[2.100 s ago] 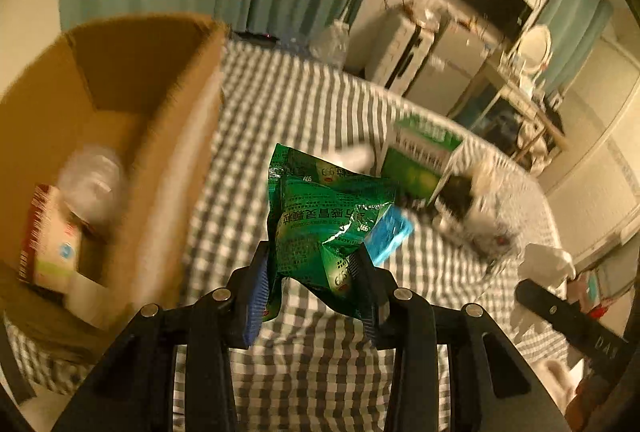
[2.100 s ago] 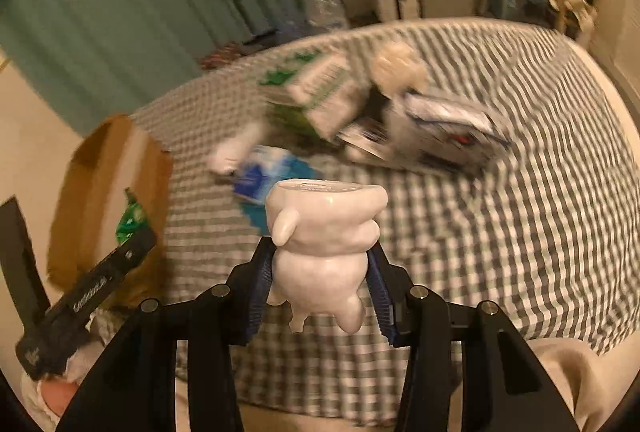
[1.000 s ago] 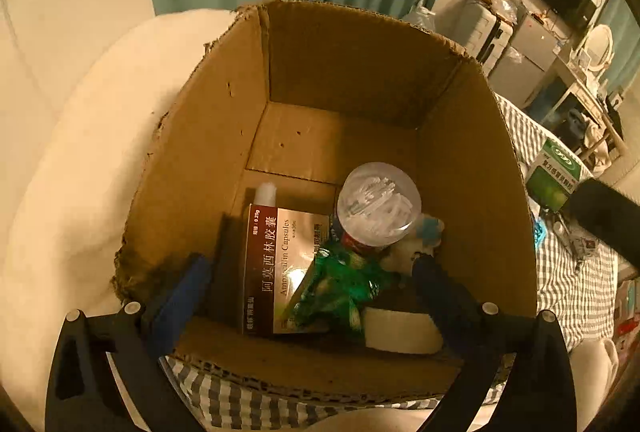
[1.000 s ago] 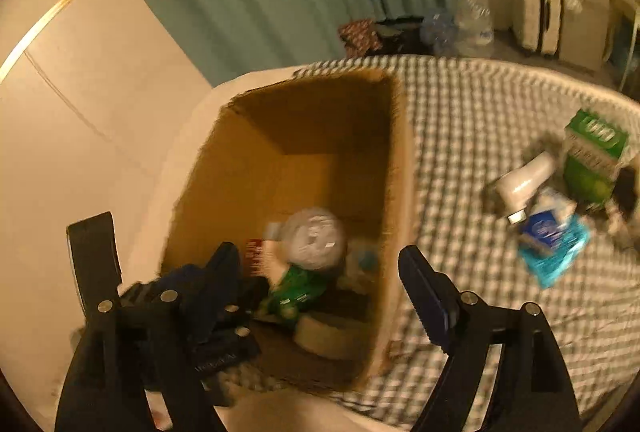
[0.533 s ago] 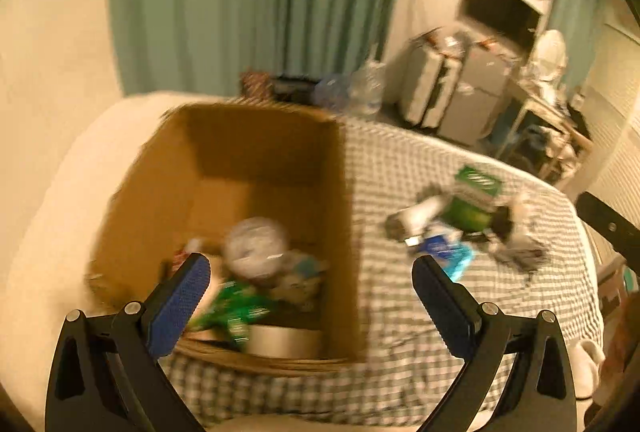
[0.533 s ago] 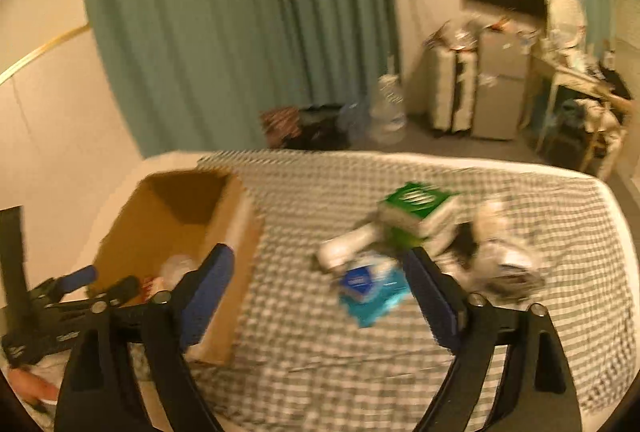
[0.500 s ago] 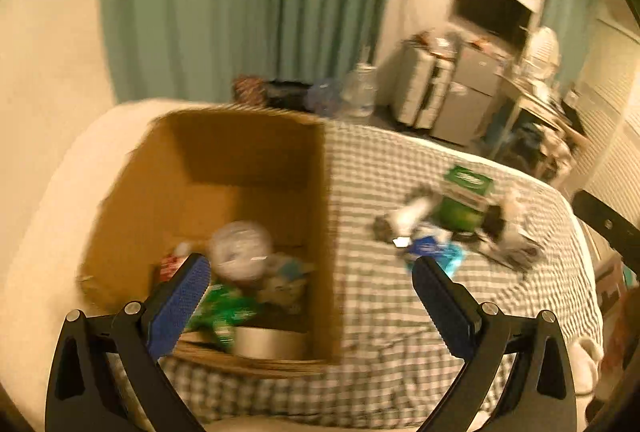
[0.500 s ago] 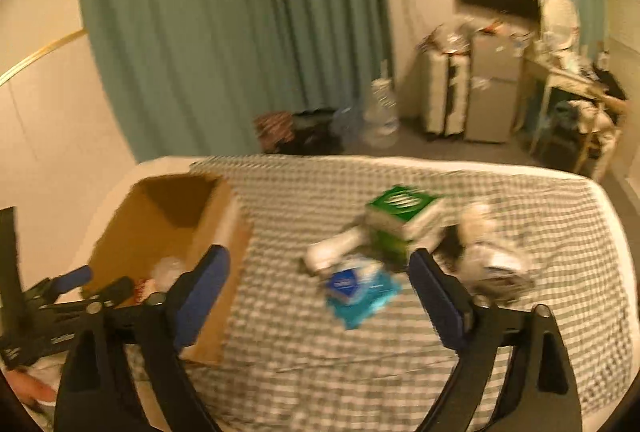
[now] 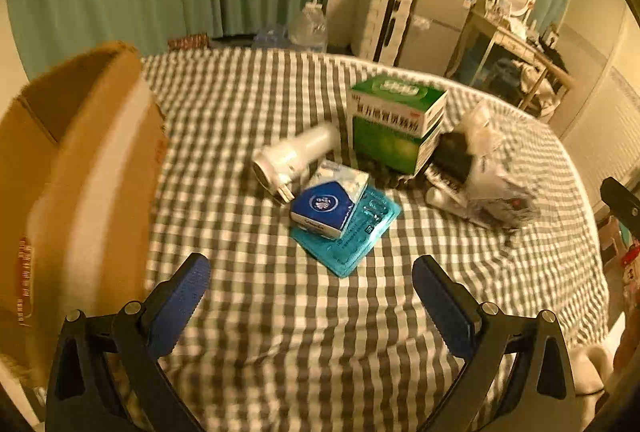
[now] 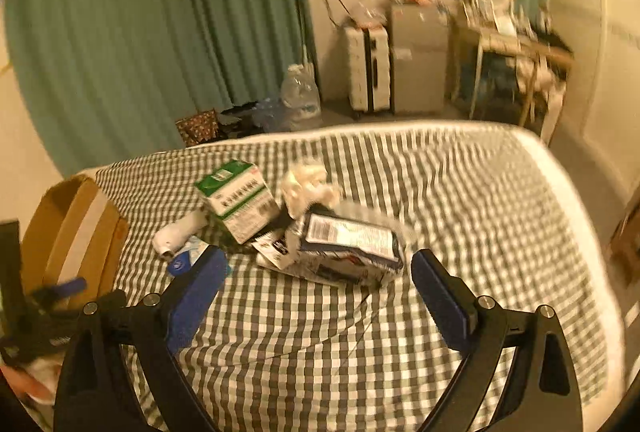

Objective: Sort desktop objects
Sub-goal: 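Grasp the blue Vinda tissue pack with the left gripper while the right gripper grasps the dark blue packet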

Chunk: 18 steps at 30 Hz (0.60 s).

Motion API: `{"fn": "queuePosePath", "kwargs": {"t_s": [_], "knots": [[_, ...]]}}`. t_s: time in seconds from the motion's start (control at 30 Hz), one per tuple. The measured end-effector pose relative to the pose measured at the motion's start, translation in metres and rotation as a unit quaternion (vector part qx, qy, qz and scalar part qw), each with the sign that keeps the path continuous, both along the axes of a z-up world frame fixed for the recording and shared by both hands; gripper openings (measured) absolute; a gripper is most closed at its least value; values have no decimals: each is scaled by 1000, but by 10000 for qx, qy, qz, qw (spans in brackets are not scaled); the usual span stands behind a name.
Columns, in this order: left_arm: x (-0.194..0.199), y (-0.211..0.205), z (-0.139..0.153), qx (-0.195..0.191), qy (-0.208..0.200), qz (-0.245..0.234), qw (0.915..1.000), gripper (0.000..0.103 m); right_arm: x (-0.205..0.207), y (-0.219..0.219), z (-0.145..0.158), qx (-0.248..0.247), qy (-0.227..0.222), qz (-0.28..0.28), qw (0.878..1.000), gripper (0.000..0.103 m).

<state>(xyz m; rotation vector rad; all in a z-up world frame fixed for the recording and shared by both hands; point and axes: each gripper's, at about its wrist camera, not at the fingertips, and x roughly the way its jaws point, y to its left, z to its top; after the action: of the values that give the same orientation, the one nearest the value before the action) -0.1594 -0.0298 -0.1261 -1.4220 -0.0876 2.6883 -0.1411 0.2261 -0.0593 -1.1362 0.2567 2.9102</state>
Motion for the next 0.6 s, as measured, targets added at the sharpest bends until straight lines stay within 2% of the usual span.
{"fn": "queuePosePath", "kwargs": {"t_s": [0.1, 0.23, 0.4, 0.47, 0.57, 0.6], "knots": [[-22, 8, -26, -156, -166, -90, 9997, 103, -18, 9, -24, -210, -114, -27, 9997, 94], [-48, 8, -49, -50, -339, -208, 9992, 103, -39, 9, -51, -281, -173, 89, 9994, 94], [-71, 15, -73, -23, -558, -164, 9983, 103, -71, 0, -67, -22, -192, 305, 9993, 94], [-79, 24, -81, -120, -603, -233, 9978, 103, -82, -6, -73, 279, -249, 303, 9988, 92], [-87, 33, -90, -174, -588, -328, 9976, 103, -98, -13, -92, 486, -589, 426, 9962, 85], [-88, 34, -91, -152, -585, -334, 9976, 103, -102, -14, -100, 494, -738, 473, 9949, 76]]}}
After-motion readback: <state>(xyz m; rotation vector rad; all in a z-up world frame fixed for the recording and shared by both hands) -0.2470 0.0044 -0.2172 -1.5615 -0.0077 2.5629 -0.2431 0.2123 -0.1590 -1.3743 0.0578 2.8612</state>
